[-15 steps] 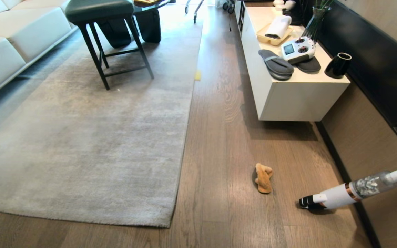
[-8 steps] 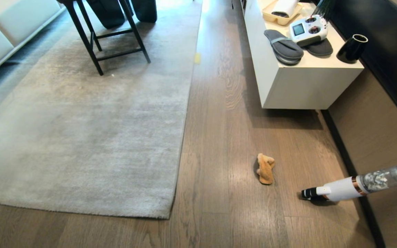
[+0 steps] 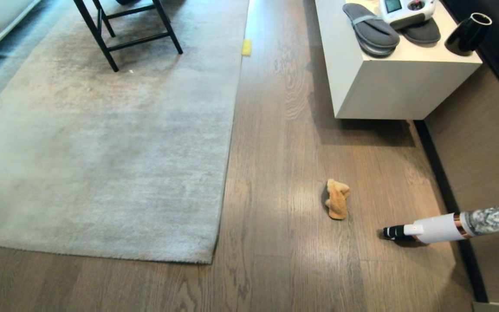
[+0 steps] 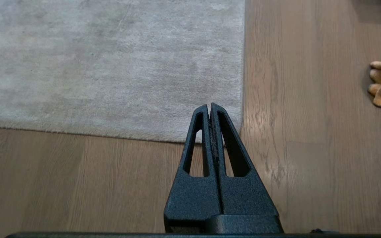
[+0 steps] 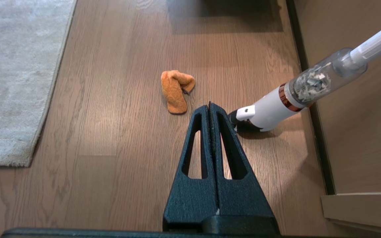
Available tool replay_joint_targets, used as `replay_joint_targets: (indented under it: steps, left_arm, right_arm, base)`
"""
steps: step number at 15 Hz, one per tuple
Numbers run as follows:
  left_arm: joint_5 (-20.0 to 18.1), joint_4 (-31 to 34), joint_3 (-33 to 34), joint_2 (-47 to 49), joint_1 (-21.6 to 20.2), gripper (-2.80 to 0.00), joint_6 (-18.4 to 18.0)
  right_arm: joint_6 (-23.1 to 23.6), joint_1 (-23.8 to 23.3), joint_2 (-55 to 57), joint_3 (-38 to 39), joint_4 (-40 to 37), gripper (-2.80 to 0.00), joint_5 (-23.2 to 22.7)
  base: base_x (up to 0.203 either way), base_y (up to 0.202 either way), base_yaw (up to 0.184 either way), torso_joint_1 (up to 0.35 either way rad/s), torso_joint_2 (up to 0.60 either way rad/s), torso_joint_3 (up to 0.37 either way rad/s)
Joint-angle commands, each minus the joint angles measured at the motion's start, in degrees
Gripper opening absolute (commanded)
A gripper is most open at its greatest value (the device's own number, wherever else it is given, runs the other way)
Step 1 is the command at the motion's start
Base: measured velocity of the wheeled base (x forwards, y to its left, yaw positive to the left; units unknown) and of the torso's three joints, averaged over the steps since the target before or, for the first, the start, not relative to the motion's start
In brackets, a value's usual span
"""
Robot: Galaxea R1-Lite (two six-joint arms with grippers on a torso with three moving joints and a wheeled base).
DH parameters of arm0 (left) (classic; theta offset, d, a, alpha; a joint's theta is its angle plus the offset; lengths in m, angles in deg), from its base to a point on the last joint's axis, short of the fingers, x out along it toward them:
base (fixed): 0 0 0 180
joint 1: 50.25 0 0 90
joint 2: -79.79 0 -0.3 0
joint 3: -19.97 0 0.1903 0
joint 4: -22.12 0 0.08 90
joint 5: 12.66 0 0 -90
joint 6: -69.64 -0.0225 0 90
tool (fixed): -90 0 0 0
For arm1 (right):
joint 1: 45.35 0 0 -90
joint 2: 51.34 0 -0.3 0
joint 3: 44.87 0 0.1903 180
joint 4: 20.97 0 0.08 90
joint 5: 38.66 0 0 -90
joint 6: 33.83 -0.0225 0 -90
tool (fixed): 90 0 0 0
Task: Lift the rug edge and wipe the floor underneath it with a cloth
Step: Lift up the carpet
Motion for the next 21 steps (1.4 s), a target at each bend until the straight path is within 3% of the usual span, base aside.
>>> replay_joint_targets:
  steps: [1, 21]
  left_arm:
    - [0.05, -0.11, 0.01, 0.02, -0.01, -2.80, 0.03]
    - [0.04, -0.02, 0.01, 0.02, -0.01, -2.80, -0.05]
  right_arm:
    - [0.00, 0.01, 0.09, 0.00, 0.04, -2.80, 0.02]
    - [0.00, 0.01, 0.09, 0.00, 0.04, -2.80, 0.09]
  base:
    - [0.000, 0.000, 0.000, 0.003, 0.00, -0.207]
    - [0.000, 0.000, 0.000, 0.002, 0.00, -0.197]
